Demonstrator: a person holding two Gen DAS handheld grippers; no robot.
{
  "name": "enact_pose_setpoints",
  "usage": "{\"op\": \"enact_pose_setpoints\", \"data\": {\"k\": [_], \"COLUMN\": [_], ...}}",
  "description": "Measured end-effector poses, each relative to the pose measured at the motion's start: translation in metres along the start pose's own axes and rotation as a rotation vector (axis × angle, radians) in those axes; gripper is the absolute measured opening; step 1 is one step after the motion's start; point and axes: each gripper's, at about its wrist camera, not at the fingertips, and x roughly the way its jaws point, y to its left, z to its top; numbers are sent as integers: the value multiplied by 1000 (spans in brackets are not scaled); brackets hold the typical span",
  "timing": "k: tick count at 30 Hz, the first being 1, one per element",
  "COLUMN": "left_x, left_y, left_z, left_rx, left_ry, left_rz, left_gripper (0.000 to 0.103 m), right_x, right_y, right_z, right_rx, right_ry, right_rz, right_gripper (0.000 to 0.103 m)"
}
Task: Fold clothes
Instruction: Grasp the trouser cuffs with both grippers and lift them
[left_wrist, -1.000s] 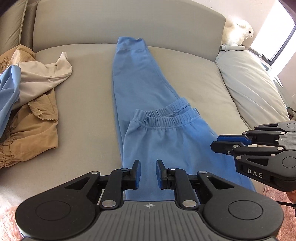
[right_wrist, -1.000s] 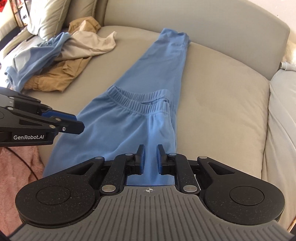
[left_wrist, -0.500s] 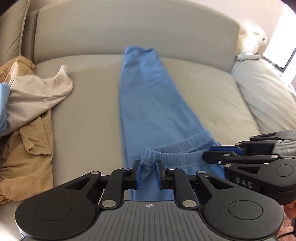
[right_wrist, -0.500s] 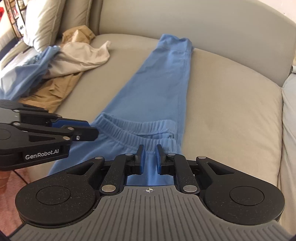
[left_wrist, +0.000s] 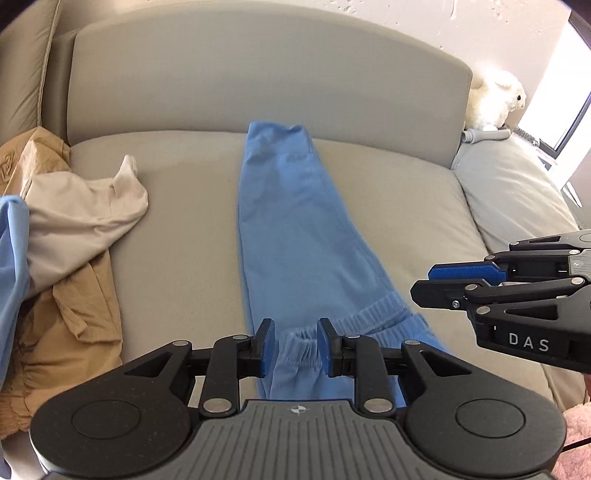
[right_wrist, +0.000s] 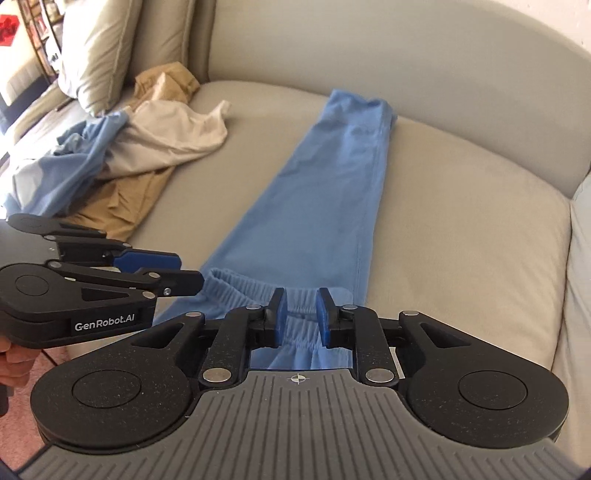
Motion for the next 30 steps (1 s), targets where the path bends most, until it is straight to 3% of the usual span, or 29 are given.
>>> {"op": "enact_pose_setpoints", "data": {"k": [5, 12, 16, 21, 25, 30], "left_x": [25, 91, 135, 187, 217, 228], "left_y": [-1, 14, 25, 37, 45, 44], "left_z": [29, 75, 109, 144, 158, 164], "left_rx": [-1, -22, -7, 15, 40, 106], "left_ry": [-9, -10, -26, -24, -28, -59], "left_rz": [-5, -22, 3, -1, -8, -26], "left_gripper": [28, 28, 25, 24, 22, 22], "right_x": [9, 70, 109, 161, 196, 226], "right_y": [-17, -58, -82, -118, -134, -143], "right_z": [31, 66, 88, 117, 130, 137], "right_rx": [1, 138, 213, 326, 374, 359], "right_ry": [-50, -115, -145, -182, -173, -182], "right_rz": [-42, -59, -53, -32, -24, -7], "right_gripper": [31, 32, 46, 48, 48, 48]}}
